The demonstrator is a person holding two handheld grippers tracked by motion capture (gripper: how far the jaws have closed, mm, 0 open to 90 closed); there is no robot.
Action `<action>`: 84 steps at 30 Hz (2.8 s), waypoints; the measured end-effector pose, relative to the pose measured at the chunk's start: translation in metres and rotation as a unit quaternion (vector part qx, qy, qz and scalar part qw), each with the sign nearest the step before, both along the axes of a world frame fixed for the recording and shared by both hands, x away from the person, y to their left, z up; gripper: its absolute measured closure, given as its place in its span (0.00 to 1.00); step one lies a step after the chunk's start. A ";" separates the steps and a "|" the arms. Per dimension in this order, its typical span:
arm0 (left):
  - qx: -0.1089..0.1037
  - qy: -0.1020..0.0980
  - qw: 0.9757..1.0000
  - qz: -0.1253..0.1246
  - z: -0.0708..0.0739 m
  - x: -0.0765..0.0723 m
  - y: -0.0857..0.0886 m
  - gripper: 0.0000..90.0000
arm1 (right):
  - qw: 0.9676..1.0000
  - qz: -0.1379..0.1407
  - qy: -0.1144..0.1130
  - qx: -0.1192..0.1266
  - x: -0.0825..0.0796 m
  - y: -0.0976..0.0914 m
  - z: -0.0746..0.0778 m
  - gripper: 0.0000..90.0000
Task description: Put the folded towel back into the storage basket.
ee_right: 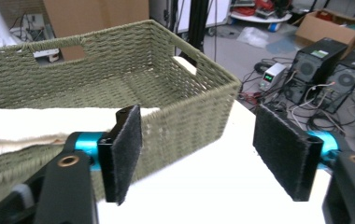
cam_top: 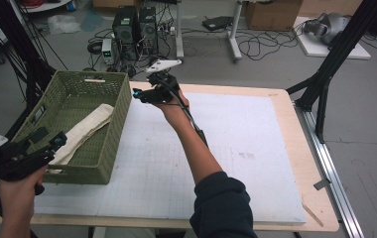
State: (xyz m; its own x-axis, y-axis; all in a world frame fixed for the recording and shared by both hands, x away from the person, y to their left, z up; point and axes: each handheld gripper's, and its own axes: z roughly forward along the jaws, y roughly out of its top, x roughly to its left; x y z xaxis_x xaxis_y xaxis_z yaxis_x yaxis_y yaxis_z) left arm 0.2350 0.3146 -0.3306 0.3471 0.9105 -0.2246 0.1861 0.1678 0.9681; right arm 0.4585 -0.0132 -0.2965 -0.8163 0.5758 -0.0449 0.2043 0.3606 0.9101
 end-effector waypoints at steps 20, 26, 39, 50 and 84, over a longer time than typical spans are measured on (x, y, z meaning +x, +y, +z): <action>0.024 0.002 0.996 -0.089 -0.003 0.028 -0.064 0.23 | 0.998 -0.048 -0.005 0.031 -0.045 -0.110 -0.025 0.21; 0.028 0.000 0.993 -0.115 -0.005 0.034 -0.079 0.23 | 0.997 -0.065 -0.007 0.029 -0.055 -0.134 -0.029 0.20; 0.034 -0.008 0.985 -0.167 -0.007 0.045 -0.111 0.23 | 0.994 -0.102 -0.012 0.028 -0.087 -0.184 -0.040 0.19; 0.048 -0.007 0.979 -0.200 -0.009 0.052 -0.142 0.23 | 0.986 -0.162 -0.017 0.036 -0.119 -0.242 -0.047 0.14; 0.093 -0.003 0.965 -0.245 -0.068 0.053 -0.201 0.24 | 0.973 -0.222 -0.021 0.064 -0.188 -0.304 -0.099 0.12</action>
